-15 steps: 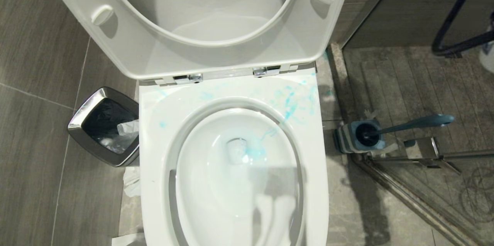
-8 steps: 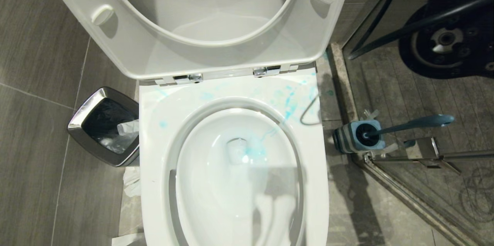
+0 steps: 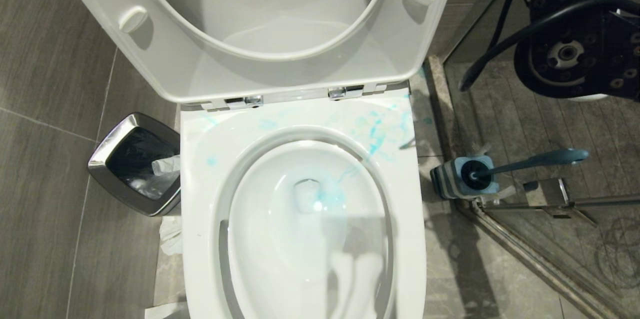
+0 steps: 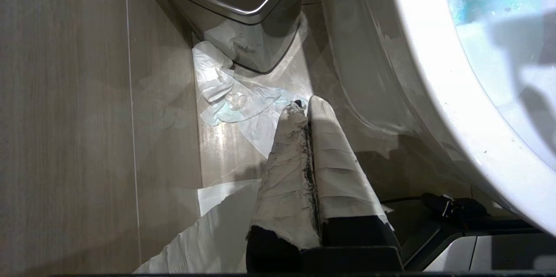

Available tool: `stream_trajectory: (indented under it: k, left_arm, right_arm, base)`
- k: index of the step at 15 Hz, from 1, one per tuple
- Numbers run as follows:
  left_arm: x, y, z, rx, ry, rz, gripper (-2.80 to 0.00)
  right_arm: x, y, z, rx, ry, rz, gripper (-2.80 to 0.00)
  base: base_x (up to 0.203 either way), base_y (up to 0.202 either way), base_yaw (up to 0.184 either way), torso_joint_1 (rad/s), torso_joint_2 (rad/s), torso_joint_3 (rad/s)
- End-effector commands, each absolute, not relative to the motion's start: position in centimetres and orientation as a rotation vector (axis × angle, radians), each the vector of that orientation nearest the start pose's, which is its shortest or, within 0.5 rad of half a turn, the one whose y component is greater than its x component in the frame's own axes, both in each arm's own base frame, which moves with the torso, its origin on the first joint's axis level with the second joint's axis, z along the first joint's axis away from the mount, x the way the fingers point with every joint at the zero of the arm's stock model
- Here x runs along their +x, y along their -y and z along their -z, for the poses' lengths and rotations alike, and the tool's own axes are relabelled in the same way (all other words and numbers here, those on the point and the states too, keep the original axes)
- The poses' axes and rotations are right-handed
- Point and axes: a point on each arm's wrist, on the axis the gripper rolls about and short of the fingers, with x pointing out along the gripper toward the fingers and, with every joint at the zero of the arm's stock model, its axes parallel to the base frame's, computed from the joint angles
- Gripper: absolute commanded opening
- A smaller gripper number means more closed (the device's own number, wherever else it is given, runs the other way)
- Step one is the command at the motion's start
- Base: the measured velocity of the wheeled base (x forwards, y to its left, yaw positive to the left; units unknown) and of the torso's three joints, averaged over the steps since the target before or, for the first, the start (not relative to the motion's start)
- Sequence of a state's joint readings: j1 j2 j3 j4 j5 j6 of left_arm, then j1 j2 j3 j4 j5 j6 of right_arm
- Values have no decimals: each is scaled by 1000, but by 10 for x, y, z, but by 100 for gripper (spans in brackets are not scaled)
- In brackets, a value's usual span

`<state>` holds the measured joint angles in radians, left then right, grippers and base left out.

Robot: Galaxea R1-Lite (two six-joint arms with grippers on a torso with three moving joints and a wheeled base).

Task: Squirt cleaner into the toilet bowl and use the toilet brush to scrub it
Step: Place the cleaning agent on the floor

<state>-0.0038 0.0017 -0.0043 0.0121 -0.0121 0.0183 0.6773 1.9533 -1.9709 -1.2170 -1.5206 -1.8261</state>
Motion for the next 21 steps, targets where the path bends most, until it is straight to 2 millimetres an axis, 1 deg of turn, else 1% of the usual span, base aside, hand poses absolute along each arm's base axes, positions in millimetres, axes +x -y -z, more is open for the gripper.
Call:
stream_trajectory:
  k: [1, 3, 5, 8, 9, 11, 13, 14, 18, 20, 21]
  left_arm:
    - [-23, 0, -75, 18, -11, 17, -280]
    - [-23, 0, -76, 18, -11, 17, -280]
    - [-23, 0, -76, 18, -11, 16, -280]
    - [-23, 0, -76, 18, -11, 17, -280]
    - [-23, 0, -76, 18, -11, 15, -280]
    - [-23, 0, -75, 18, -11, 17, -280]
    - [-23, 0, -76, 18, -11, 15, -280]
    - [-23, 0, -76, 18, -11, 17, -280]
    - [-23, 0, -76, 18, -11, 15, -280]
    - [-23, 0, -76, 18, -11, 17, -280]
    - [-23, 0, -75, 18, -12, 16, -280]
  right_arm:
    - [249, -161, -450, -753, -325, 866, -280]
    - [243, -149, -458, -902, -412, 860, -280]
    - [237, -142, -462, -943, -436, 857, -280]
    - [238, -143, -461, -931, -429, 858, -280]
    - [239, -144, -460, -950, -439, 854, -280]
    - [243, -147, -455, -1042, -473, 833, -280]
    - [248, -150, -453, -1066, -405, 811, -280]
    - [251, -152, -452, -1023, -369, 811, -280]
    - [263, -162, -444, -759, -110, 763, -280]
    - [268, -162, -443, -612, 17, 711, -280]
    - [272, -161, -440, -543, 79, 656, -280]
  base:
    - [0, 0, 0, 0, 0, 0]
    - [0, 0, 0, 0, 0, 0]
    - [0, 0, 0, 0, 0, 0]
    - [0, 0, 0, 0, 0, 0]
    - [0, 0, 0, 0, 0, 0]
    - [0, 0, 0, 0, 0, 0]
    - [0, 0, 0, 0, 0, 0]
    - [0, 0, 0, 0, 0, 0]
    - [0, 0, 0, 0, 0, 0]
    - [0, 0, 0, 0, 0, 0]
    - [0, 0, 0, 0, 0, 0]
